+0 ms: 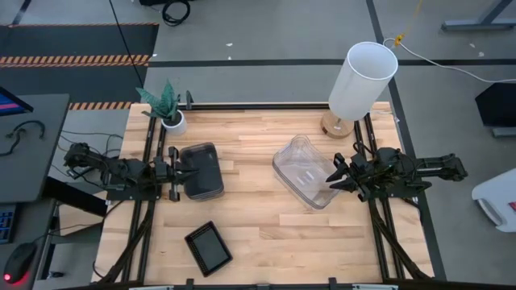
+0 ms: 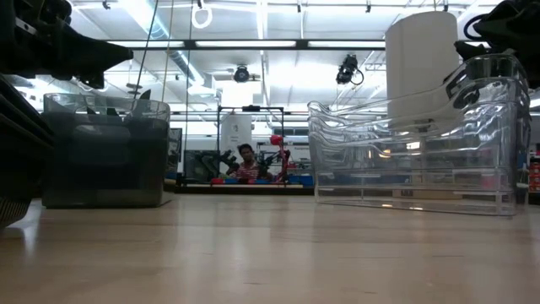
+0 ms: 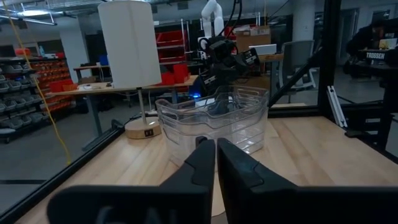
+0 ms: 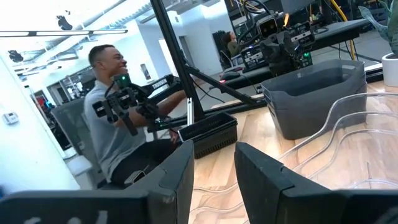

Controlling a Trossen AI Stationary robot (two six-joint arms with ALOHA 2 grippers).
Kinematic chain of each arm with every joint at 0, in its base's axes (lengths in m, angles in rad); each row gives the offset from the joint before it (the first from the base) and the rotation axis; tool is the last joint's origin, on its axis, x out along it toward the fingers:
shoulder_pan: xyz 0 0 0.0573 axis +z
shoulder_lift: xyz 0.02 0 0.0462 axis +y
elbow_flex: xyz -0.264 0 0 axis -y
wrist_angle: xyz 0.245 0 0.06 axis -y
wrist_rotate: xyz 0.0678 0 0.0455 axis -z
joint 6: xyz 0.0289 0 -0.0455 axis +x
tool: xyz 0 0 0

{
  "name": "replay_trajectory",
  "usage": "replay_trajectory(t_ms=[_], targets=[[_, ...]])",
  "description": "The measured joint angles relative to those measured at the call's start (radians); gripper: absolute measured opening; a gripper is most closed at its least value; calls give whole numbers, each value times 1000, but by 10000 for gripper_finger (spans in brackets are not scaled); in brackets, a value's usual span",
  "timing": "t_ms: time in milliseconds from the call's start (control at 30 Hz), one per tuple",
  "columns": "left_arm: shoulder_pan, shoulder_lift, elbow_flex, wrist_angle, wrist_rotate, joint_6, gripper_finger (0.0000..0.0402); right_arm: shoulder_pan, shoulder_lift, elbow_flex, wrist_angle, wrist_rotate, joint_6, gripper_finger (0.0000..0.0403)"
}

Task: Stack baskets by color
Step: Return to Home Position

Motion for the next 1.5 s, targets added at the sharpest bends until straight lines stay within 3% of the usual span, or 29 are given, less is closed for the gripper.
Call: replay_trajectory(t_ms=[1500], targets=[[0, 0, 0, 0, 0, 0, 33, 0, 0, 0, 0, 0, 0, 122]])
